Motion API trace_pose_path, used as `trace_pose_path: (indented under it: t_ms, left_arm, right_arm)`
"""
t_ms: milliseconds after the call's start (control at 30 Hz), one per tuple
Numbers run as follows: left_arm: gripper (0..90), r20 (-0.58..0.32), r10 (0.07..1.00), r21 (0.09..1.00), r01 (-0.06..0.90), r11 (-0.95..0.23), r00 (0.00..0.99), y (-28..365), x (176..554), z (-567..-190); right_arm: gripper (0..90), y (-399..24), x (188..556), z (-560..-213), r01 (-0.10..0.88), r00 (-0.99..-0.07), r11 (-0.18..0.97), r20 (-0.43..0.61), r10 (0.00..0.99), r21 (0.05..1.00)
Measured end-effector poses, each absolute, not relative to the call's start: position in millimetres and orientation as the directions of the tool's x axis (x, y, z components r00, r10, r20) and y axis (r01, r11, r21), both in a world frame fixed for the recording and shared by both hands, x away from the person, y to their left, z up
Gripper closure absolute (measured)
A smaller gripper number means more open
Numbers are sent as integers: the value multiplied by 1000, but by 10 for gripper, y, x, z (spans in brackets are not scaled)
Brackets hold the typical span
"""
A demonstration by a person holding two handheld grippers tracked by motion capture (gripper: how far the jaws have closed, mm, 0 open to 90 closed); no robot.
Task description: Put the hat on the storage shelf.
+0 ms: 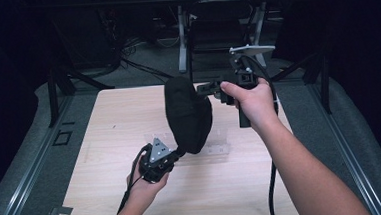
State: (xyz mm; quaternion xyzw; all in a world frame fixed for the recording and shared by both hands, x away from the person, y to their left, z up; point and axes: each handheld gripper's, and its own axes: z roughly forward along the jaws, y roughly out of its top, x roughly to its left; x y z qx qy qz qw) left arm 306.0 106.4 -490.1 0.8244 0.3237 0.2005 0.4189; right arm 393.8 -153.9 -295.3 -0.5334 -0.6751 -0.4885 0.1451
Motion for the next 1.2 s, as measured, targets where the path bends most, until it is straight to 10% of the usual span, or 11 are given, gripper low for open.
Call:
trace_pose_path:
  t_ms: [1200]
  left_arm:
    - [846, -46, 737, 814, 453, -363, 674, 1296, 3088, -5287]
  right_arm:
    - [841, -1867, 3882, -3030, 856, -357, -89, 707, 610, 509]
